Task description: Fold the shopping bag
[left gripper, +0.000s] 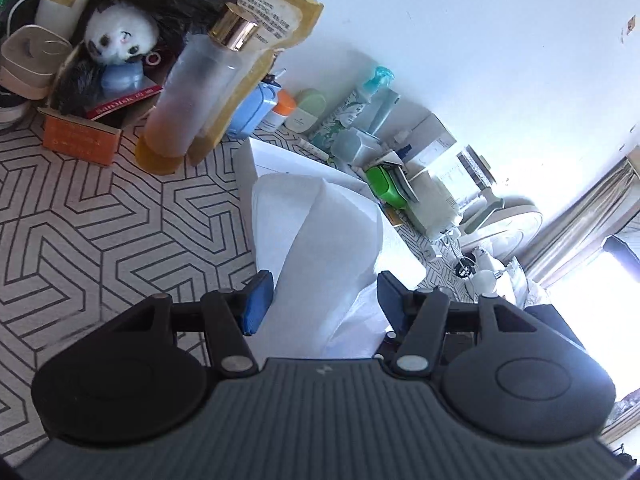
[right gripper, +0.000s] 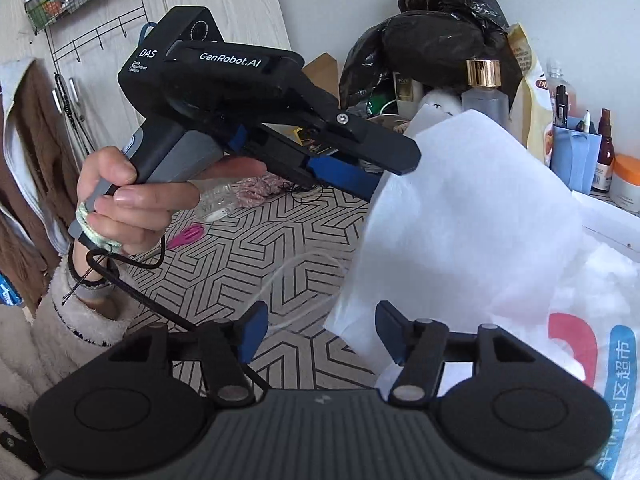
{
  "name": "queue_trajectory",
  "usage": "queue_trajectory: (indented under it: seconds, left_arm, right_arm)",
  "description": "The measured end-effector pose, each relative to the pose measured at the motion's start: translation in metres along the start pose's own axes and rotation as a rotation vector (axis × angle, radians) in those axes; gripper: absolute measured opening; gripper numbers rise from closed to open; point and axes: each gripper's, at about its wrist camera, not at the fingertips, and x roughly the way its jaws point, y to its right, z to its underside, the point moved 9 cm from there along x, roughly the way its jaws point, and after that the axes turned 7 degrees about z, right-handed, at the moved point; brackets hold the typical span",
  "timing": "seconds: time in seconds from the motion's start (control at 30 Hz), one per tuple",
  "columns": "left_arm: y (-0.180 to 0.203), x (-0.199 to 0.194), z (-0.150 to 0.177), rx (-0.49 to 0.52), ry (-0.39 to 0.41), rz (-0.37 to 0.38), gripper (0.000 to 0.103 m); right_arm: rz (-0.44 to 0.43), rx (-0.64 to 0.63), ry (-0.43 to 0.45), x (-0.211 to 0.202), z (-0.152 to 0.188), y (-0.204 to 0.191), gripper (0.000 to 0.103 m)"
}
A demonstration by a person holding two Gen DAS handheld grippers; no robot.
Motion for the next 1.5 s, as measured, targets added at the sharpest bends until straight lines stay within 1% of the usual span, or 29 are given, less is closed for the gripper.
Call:
queue_trajectory:
  seconds: [0.1, 0.13, 0.17, 0.2, 0.23, 0.27, 0.4, 0.53, 0.6, 0.67, 0.73, 0.8, 0.9, 0.97, 1.07, 1.13, 1.2, 1.23, 1.27, 1.3, 1.33, 1.37, 1.4, 1.43, 1.47, 1.5]
  left_arm:
    - [0.005, 0.011, 0.003, -0.003, -0.033, 0.052, 0.057]
    - [0.009, 0.012, 0.005, 0.010, -0.038, 0.062, 0.057]
    - [0.013, 0.014, 0.006, 0.027, -0.043, 0.072, 0.057]
    - [0.015, 0.014, 0.007, 0.037, -0.045, 0.077, 0.057]
    - [0.018, 0.015, 0.008, 0.048, -0.045, 0.082, 0.057]
    - [0.021, 0.015, 0.009, 0.061, -0.045, 0.086, 0.057]
    - [0.029, 0.010, 0.008, 0.097, -0.018, 0.077, 0.057]
    - [0.037, -0.004, 0.007, 0.123, 0.030, 0.087, 0.062]
    - [0.036, -0.009, 0.007, 0.129, 0.054, 0.082, 0.066]
    - [0.033, -0.008, 0.007, 0.127, 0.062, 0.071, 0.070]
    - [0.029, -0.004, 0.007, 0.116, 0.059, 0.062, 0.070]
    - [0.026, 0.007, 0.008, 0.097, 0.038, 0.065, 0.070]
    - [0.027, 0.032, 0.011, 0.087, 0.001, 0.066, 0.070]
    - [0.029, 0.050, 0.012, 0.080, -0.020, 0.070, 0.070]
    - [0.033, 0.073, 0.011, 0.053, -0.037, 0.096, 0.070]
    - [0.036, 0.088, 0.008, 0.036, -0.042, 0.102, 0.070]
    - [0.041, 0.098, 0.003, 0.042, -0.040, 0.106, 0.070]
    - [0.044, 0.103, 0.000, 0.043, -0.043, 0.111, 0.070]
    - [0.046, 0.107, -0.002, 0.038, -0.046, 0.120, 0.070]
    - [0.050, 0.110, -0.005, 0.033, -0.047, 0.136, 0.070]
    - [0.055, 0.115, -0.008, 0.027, -0.053, 0.151, 0.070]
    - [0.060, 0.119, -0.010, 0.021, -0.060, 0.165, 0.070]
    - [0.065, 0.124, -0.013, 0.015, -0.067, 0.178, 0.070]
    - [0.071, 0.130, -0.015, 0.010, -0.075, 0.197, 0.070]
    - [0.078, 0.136, -0.017, 0.010, -0.081, 0.211, 0.071]
    - [0.086, 0.143, -0.020, 0.013, -0.085, 0.221, 0.074]
  right_arm:
    - [0.024, 0.095, 0.025, 0.002, -0.006, 0.016, 0.064]
    - [0.035, 0.122, 0.027, 0.001, -0.006, 0.022, 0.060]
    - [0.045, 0.149, 0.028, 0.001, -0.006, 0.027, 0.044]
    - [0.052, 0.166, 0.027, 0.001, -0.006, 0.031, 0.033]
    - [0.056, 0.175, 0.024, 0.001, -0.005, 0.034, 0.012]
    - [0.057, 0.188, 0.028, -0.001, -0.005, 0.038, 0.005]
    - [0.061, 0.271, 0.108, -0.023, -0.010, 0.060, 0.001]
    - [0.066, 0.340, 0.181, -0.056, -0.022, 0.090, 0.001]
    - [0.093, 0.374, 0.217, -0.073, -0.026, 0.110, 0.001]
    - [0.110, 0.399, 0.229, -0.085, -0.029, 0.128, 0.001]
    - [0.092, 0.456, 0.230, -0.091, -0.032, 0.147, 0.001]
    - [0.079, 0.507, 0.225, -0.093, -0.035, 0.168, 0.002]
    - [0.119, 0.540, 0.218, -0.089, -0.033, 0.197, 0.002]
    - [0.143, 0.555, 0.225, -0.094, -0.024, 0.204, 0.005]
    - [0.180, 0.578, 0.235, -0.101, -0.010, 0.215, 0.014]
    - [0.205, 0.594, 0.242, -0.105, -0.001, 0.223, 0.014]
    - [0.229, 0.609, 0.249, -0.110, 0.008, 0.230, 0.015]
    - [0.242, 0.600, 0.250, -0.112, 0.011, 0.230, 0.019]
    - [0.254, 0.571, 0.248, -0.113, 0.012, 0.225, 0.027]
    - [0.266, 0.542, 0.247, -0.115, 0.013, 0.220, 0.032]
    - [0.278, 0.514, 0.245, -0.116, 0.014, 0.215, 0.040]
    - [0.290, 0.485, 0.243, -0.117, 0.015, 0.210, 0.050]
    - [0.302, 0.456, 0.242, -0.118, 0.016, 0.205, 0.057]
    - [0.313, 0.427, 0.240, -0.120, 0.017, 0.200, 0.067]
    - [0.325, 0.398, 0.238, -0.121, 0.018, 0.194, 0.070]
    - [0.337, 0.369, 0.236, -0.122, 0.019, 0.189, 0.072]
